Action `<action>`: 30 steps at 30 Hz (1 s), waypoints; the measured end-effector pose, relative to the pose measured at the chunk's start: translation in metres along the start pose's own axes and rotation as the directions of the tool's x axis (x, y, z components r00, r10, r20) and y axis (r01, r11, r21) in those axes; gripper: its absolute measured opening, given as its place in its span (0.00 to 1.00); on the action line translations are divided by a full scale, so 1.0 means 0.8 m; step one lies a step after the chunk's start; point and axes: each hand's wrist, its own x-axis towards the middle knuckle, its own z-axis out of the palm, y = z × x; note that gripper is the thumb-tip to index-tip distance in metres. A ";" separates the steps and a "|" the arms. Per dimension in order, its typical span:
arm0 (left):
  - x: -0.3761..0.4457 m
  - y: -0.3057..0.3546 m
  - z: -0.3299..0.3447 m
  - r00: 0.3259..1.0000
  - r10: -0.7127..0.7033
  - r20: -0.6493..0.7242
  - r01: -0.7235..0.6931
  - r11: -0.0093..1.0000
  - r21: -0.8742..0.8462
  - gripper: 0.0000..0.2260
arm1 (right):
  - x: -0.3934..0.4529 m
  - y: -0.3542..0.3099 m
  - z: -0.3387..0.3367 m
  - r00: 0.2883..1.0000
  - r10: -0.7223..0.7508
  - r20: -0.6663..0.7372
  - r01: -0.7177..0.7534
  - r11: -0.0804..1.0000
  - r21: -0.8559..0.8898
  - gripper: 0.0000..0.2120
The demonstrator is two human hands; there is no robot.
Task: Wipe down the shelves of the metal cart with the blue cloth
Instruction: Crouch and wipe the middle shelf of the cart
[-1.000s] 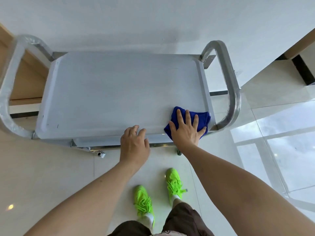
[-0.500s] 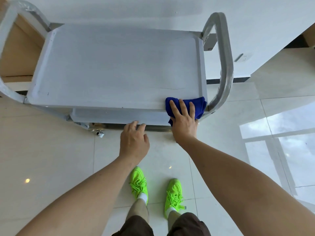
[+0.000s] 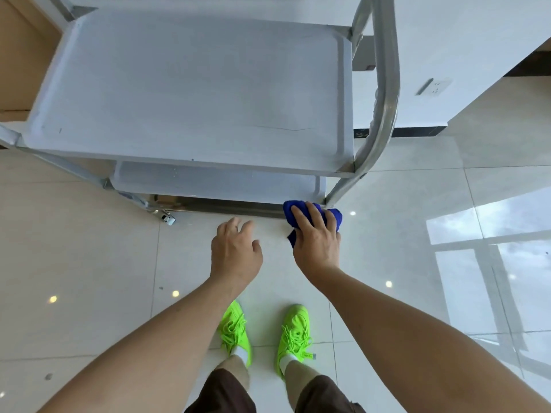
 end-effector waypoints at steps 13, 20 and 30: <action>0.135 -0.063 0.085 0.986 0.129 -0.105 -0.123 0.991 0.061 0.20 | 0.118 0.025 0.109 0.994 -0.064 -0.089 0.060 0.997 -0.041 0.24; 0.256 -0.080 0.137 0.951 0.221 -0.218 -0.193 0.971 0.143 0.22 | 0.203 0.059 0.194 0.991 -0.097 -0.094 0.072 0.968 -0.239 0.24; 0.340 -0.058 0.186 0.912 0.331 -0.242 -0.257 0.921 0.292 0.22 | 0.251 0.085 0.210 0.972 -0.099 -0.214 0.028 0.950 -0.311 0.36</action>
